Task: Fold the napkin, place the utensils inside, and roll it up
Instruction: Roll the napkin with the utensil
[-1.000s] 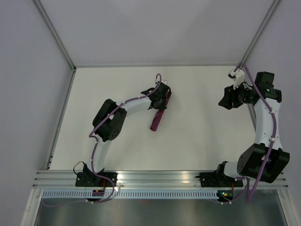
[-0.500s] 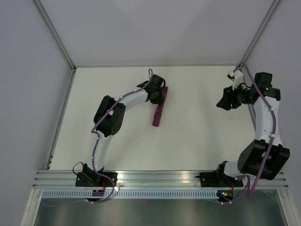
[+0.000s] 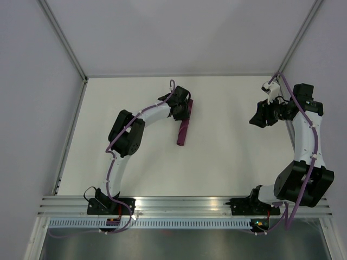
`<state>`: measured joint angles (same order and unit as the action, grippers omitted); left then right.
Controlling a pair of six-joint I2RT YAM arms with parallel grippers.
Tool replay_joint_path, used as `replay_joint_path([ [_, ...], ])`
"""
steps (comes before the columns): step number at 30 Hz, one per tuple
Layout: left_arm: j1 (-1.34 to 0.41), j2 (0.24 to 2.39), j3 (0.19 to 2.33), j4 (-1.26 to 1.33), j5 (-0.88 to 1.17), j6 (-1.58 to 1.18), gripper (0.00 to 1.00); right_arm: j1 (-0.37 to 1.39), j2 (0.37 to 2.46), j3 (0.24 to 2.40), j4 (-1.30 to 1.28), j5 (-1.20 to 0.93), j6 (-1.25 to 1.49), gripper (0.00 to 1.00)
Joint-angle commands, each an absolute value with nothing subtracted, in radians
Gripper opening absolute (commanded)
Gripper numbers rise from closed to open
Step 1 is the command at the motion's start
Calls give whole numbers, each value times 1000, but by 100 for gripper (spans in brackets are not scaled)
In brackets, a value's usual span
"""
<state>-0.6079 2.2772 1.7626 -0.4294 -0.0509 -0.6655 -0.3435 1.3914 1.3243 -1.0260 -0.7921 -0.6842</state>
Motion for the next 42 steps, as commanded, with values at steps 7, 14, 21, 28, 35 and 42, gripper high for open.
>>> replay_joint_path([
  [7,-604,2318,1721,-583,-92,-637,47,-347,1399,1321,-1045,-831,-716,54],
  [14,-606,2310,1704,-586,-103,-604,51,-347,1393,1319,-1055,-831,-730,54],
  [21,-615,2272,1706,-609,-176,-560,66,-347,1397,1319,-1058,-836,-733,54],
  [28,-621,2266,1724,-637,-228,-525,87,-347,1405,1319,-1063,-839,-738,54],
  [35,-623,2266,1732,-647,-239,-509,87,-347,1411,1319,-1066,-836,-745,54],
  [42,-623,2263,1743,-655,-244,-463,87,-347,1417,1315,-1065,-831,-747,54],
])
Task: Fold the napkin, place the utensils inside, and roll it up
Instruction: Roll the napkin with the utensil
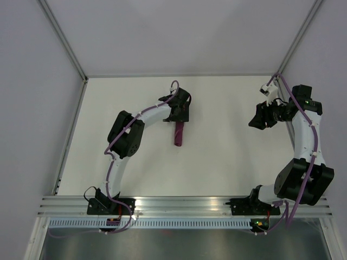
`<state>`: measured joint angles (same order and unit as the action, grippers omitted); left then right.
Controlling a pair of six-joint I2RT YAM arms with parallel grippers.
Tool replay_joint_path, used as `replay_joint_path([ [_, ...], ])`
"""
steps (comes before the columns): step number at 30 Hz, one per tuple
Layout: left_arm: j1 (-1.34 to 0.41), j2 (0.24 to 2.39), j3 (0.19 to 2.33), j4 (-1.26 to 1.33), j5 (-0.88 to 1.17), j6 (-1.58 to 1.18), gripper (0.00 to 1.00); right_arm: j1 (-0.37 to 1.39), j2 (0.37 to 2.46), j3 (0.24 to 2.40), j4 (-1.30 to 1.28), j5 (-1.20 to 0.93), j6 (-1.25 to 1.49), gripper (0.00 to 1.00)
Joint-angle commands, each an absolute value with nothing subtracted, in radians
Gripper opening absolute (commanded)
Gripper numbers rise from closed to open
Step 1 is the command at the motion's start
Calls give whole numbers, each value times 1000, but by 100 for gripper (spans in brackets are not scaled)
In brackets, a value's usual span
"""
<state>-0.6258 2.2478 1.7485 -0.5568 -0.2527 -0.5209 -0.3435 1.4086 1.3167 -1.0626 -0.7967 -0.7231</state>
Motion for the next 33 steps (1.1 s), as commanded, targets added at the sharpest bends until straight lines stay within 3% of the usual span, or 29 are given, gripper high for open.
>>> replay_joint_path([
  [1,-621,2255,1744,-653,-241,-457,87,-347,1416,1313,-1065,-831,-747,54],
  [7,-623,2151,1723,-635,-235,-393,88,-347,1396,1316,-1039,-810,-713,55],
  [12,-624,1890,1632,-594,-175,-342,89,-347,1388,1348,-1037,-813,-658,57],
  [19,-623,1490,1346,-538,-100,-316,92,-350,1315,1302,-947,-819,-523,69],
  [27,-623,1112,987,-500,-109,-301,94,-350,1249,1260,-907,-761,-459,69],
  [33,-620,908,926,-538,-78,-319,95,-350,1200,1201,-822,-747,-379,71],
])
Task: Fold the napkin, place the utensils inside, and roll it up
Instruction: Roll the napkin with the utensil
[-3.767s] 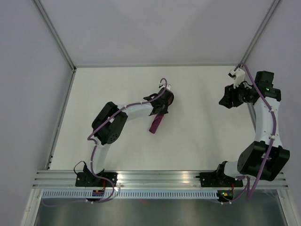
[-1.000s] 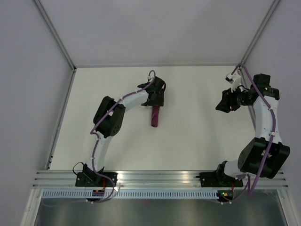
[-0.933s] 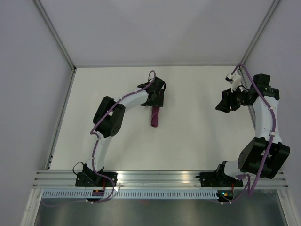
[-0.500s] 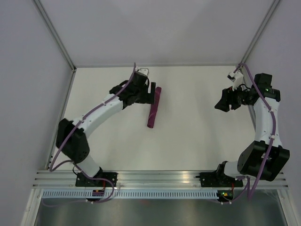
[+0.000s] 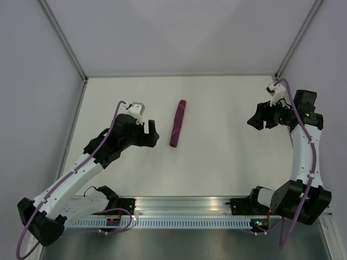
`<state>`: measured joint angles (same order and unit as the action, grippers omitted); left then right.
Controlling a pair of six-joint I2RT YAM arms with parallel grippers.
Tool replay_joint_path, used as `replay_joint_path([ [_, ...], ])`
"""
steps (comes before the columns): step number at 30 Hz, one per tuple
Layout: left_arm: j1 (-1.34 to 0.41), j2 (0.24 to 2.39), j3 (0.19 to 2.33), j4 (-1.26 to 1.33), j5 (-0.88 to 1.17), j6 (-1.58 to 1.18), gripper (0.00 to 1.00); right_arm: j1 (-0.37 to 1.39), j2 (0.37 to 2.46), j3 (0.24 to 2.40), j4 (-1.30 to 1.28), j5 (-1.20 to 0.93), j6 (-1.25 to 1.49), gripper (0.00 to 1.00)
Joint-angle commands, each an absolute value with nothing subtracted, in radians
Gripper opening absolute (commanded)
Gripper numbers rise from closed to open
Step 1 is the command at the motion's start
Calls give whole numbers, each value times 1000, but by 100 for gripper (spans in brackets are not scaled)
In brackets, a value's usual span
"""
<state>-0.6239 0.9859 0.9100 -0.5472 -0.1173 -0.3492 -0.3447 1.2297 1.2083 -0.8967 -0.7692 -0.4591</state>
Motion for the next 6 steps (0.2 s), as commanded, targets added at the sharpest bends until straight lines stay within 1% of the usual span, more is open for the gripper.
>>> replay_joint_path([
  [1,-620,891,928,-549,-84,-307,96,-350,1201,1207,-825,-749,-382,71],
  [4,-621,841,927,-584,-120,-279,98,-350,1197,1210,-809,-752,-365,71],
  [6,-621,822,922,-601,-110,-270,98,-350,1183,1193,-766,-756,-321,72],
])
